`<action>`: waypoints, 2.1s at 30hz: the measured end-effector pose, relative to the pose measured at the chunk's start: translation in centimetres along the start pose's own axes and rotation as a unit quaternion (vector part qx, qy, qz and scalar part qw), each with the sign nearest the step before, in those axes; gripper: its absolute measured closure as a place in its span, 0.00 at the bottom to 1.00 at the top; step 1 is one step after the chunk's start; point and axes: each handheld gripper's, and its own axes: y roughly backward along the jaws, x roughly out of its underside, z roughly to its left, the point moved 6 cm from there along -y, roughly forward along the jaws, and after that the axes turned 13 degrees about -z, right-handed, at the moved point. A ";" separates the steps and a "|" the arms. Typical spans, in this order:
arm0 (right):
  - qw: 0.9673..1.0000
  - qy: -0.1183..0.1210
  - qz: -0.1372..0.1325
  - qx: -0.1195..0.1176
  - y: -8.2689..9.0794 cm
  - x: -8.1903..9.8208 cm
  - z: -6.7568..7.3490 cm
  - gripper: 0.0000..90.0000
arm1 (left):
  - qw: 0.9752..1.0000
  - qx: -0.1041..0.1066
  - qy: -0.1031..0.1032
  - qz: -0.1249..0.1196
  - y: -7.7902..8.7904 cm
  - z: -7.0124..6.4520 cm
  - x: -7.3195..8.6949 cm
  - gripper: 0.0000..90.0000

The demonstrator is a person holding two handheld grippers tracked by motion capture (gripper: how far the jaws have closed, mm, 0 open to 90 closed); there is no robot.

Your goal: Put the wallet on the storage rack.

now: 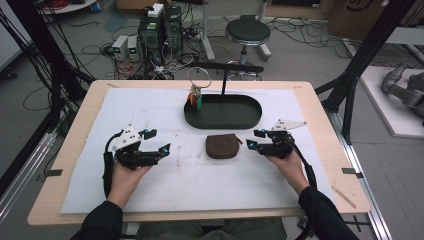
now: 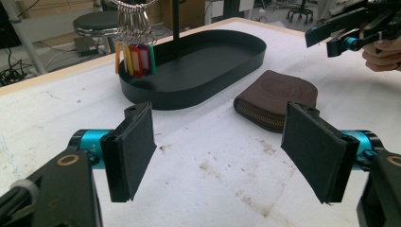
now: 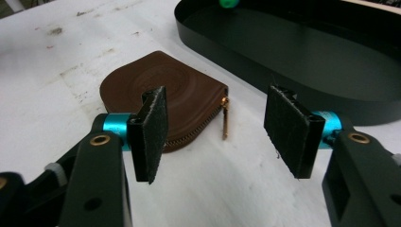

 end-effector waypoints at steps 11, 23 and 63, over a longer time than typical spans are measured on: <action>1.000 -0.006 0.016 -0.006 -3.6 -0.9 0.0 0.57 | 1.000 0.002 0.002 -0.001 0.0 -0.1 0.0 0.29; 0.998 -0.029 0.059 -0.002 -6.6 -0.2 -1.1 0.62 | 1.000 0.004 0.003 0.002 0.0 0.0 0.2 0.29; 0.996 0.044 0.016 -0.072 -3.9 -2.7 2.7 1.00 | 0.995 0.082 0.051 0.040 -5.3 -1.4 0.8 0.30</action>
